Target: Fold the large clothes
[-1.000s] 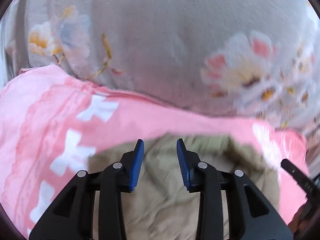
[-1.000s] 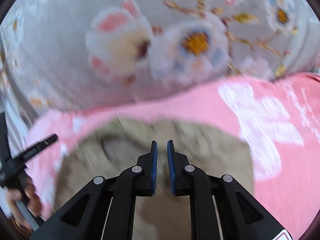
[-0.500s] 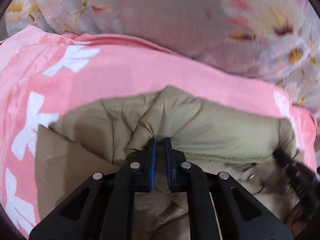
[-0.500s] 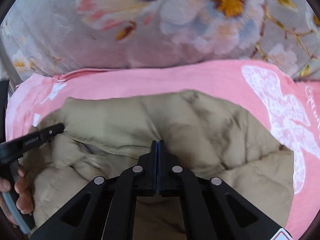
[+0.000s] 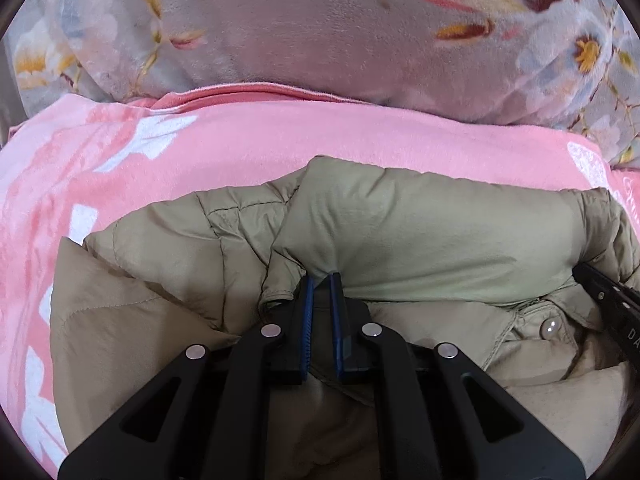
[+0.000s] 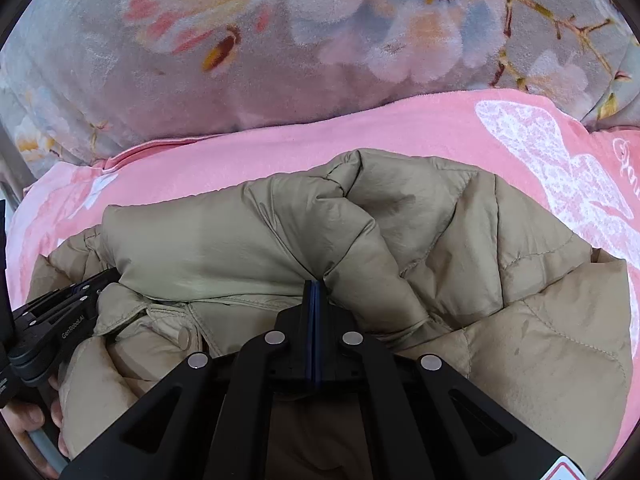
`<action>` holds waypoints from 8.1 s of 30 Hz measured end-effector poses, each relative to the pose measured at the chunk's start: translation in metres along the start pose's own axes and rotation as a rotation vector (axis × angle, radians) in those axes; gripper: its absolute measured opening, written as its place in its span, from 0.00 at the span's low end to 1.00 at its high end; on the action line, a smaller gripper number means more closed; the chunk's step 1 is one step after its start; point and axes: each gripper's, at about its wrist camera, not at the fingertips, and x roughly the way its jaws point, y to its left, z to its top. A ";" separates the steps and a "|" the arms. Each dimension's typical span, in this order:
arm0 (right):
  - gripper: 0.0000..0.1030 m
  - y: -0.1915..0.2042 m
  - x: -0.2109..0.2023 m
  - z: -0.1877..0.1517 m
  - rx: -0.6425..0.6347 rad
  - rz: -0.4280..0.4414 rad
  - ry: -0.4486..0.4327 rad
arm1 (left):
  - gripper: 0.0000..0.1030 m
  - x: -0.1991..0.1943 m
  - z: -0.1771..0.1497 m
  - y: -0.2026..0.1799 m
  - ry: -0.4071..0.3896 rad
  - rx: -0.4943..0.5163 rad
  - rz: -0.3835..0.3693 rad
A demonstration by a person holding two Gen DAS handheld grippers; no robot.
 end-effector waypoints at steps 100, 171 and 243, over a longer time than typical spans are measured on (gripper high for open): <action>0.04 -0.065 -0.474 -0.234 0.297 0.184 -0.404 | 0.04 -0.457 -0.222 0.171 -0.246 -0.209 -0.183; 0.33 0.099 -0.244 -0.204 -0.104 -0.036 -0.005 | 0.63 -0.233 -0.194 -0.002 0.025 0.020 -0.028; 0.53 0.114 -0.278 -0.311 -0.142 -0.034 -0.127 | 0.84 -0.284 -0.312 0.017 -0.093 0.002 0.033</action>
